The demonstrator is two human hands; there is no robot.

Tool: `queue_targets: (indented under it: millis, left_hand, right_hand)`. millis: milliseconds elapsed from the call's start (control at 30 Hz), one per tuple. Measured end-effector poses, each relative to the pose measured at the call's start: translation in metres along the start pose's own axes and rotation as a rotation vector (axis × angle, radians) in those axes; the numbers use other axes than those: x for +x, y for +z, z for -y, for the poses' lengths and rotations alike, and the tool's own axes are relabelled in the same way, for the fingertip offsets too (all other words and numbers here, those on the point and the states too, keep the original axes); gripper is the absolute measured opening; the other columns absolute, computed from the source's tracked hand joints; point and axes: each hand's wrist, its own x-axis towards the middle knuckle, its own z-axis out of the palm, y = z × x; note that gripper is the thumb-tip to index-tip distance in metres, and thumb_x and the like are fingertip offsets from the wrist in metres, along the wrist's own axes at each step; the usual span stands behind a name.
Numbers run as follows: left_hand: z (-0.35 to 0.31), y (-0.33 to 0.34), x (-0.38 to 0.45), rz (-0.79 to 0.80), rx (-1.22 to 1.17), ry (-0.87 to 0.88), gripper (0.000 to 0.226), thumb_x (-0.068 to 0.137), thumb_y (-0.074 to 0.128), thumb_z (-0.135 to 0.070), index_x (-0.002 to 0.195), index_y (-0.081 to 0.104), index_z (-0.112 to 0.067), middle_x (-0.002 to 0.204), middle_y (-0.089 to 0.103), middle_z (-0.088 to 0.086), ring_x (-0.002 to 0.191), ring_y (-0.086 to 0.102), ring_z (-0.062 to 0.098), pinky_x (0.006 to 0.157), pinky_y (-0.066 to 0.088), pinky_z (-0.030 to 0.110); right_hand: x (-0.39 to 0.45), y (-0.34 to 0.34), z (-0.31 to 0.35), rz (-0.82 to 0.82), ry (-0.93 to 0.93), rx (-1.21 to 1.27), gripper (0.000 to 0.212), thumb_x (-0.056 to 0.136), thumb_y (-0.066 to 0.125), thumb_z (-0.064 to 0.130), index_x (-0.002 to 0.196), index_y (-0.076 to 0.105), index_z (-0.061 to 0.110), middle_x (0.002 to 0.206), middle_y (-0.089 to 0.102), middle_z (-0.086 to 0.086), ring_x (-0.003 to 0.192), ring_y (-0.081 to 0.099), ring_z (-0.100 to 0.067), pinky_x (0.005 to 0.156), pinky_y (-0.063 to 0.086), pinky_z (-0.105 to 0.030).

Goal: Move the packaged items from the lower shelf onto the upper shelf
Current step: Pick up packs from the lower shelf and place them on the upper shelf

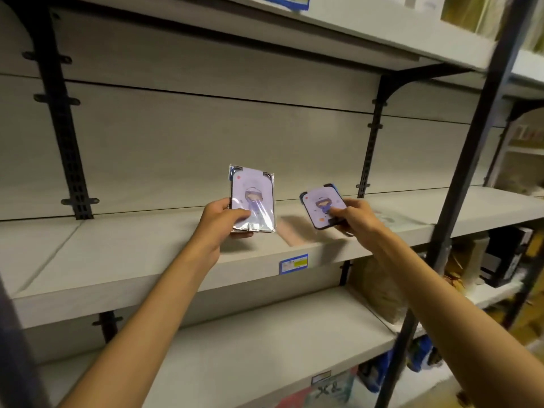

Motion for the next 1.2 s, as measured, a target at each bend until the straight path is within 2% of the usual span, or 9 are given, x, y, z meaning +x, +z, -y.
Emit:
queue_targets:
  millis: [100,200,267,333,533,767,900,1067,1200]
  left_hand:
    - [0.003,0.024,0.012,-0.013,0.022,-0.017,0.018,0.089,0.064,-0.001,0.107,0.07,-0.003,0.095,0.074,0.012,0.07,0.07,0.019,0.056,0.059,0.029]
    - [0.005,0.046,0.024,-0.027,0.047,-0.018,0.024,0.09,0.064,-0.002,0.113,0.069,-0.002,0.096,0.075,0.011,0.07,0.071,0.018,0.057,0.058,0.029]
    - [0.007,0.058,0.032,-0.043,0.056,-0.013,0.024,0.09,0.063,-0.002,0.113,0.07,-0.004,0.096,0.075,0.01,0.07,0.072,0.017,0.058,0.06,0.03]
    - [0.01,0.069,0.038,-0.053,0.067,-0.016,0.024,0.09,0.064,-0.003,0.114,0.07,-0.006,0.099,0.076,0.011,0.072,0.073,0.017,0.06,0.061,0.031]
    - [0.019,0.094,0.051,-0.074,0.085,-0.054,0.025,0.092,0.064,-0.005,0.116,0.07,-0.009,0.103,0.076,0.01,0.088,0.074,0.024,0.074,0.063,0.038]
    - [0.021,0.105,0.061,-0.1,0.046,-0.071,0.027,0.091,0.064,-0.004,0.118,0.069,-0.007,0.102,0.076,0.01,0.087,0.074,0.023,0.072,0.063,0.036]
    - [0.019,0.104,0.068,-0.163,0.002,-0.111,0.029,0.086,0.068,-0.003,0.115,0.07,-0.006,0.099,0.076,0.01,0.082,0.073,0.022,0.067,0.06,0.03]
    - [0.013,0.109,0.072,-0.146,-0.038,-0.169,0.036,0.079,0.071,0.006,0.115,0.068,0.001,0.106,0.075,0.016,0.087,0.073,0.026,0.07,0.059,0.032]
    - [0.01,0.116,0.073,-0.114,-0.002,-0.174,0.036,0.079,0.073,0.005,0.114,0.069,0.001,0.104,0.076,0.015,0.088,0.073,0.024,0.068,0.06,0.031]
  right_hand:
    - [0.025,-0.032,-0.011,-0.031,0.011,-0.128,0.031,0.087,0.07,0.009,0.115,0.065,-0.002,0.091,0.069,-0.015,0.067,0.059,-0.021,0.055,0.048,-0.027]
    - [0.051,-0.055,-0.027,-0.08,0.009,-0.244,0.041,0.082,0.075,0.011,0.119,0.063,-0.001,0.097,0.068,-0.014,0.083,0.062,-0.025,0.072,0.052,-0.038]
    - [0.064,-0.064,-0.035,-0.105,-0.007,-0.352,0.042,0.081,0.075,0.014,0.12,0.064,0.004,0.1,0.068,-0.012,0.091,0.061,-0.025,0.073,0.05,-0.032]
    - [0.075,-0.072,-0.041,-0.111,-0.03,-0.455,0.033,0.083,0.072,0.017,0.114,0.068,0.007,0.099,0.069,-0.012,0.091,0.061,-0.025,0.065,0.046,-0.027]
    - [0.091,-0.084,-0.058,-0.09,-0.144,-0.942,0.021,0.088,0.058,0.029,0.088,0.069,0.011,0.104,0.064,-0.012,0.102,0.051,-0.031,0.076,0.04,-0.035]
    - [0.081,-0.077,-0.043,-0.039,-0.406,-1.136,0.033,0.087,0.058,0.022,0.116,0.071,0.022,0.121,0.063,-0.01,0.116,0.047,-0.035,0.088,0.041,-0.04]
    - [0.06,-0.04,-0.034,0.219,-0.712,-1.056,0.03,0.096,0.049,0.031,0.112,0.073,0.028,0.113,0.071,-0.001,0.104,0.059,-0.026,0.09,0.04,-0.039]
    - [0.04,-0.009,-0.041,0.453,-0.772,-1.039,0.033,0.093,0.046,0.03,0.07,0.063,0.011,0.085,0.064,-0.009,0.076,0.058,-0.025,0.073,0.049,-0.043]
    - [0.031,0.006,-0.045,0.485,-0.864,-0.981,0.034,0.094,0.044,0.031,0.073,0.063,0.012,0.086,0.064,-0.008,0.085,0.056,-0.022,0.076,0.048,-0.041]
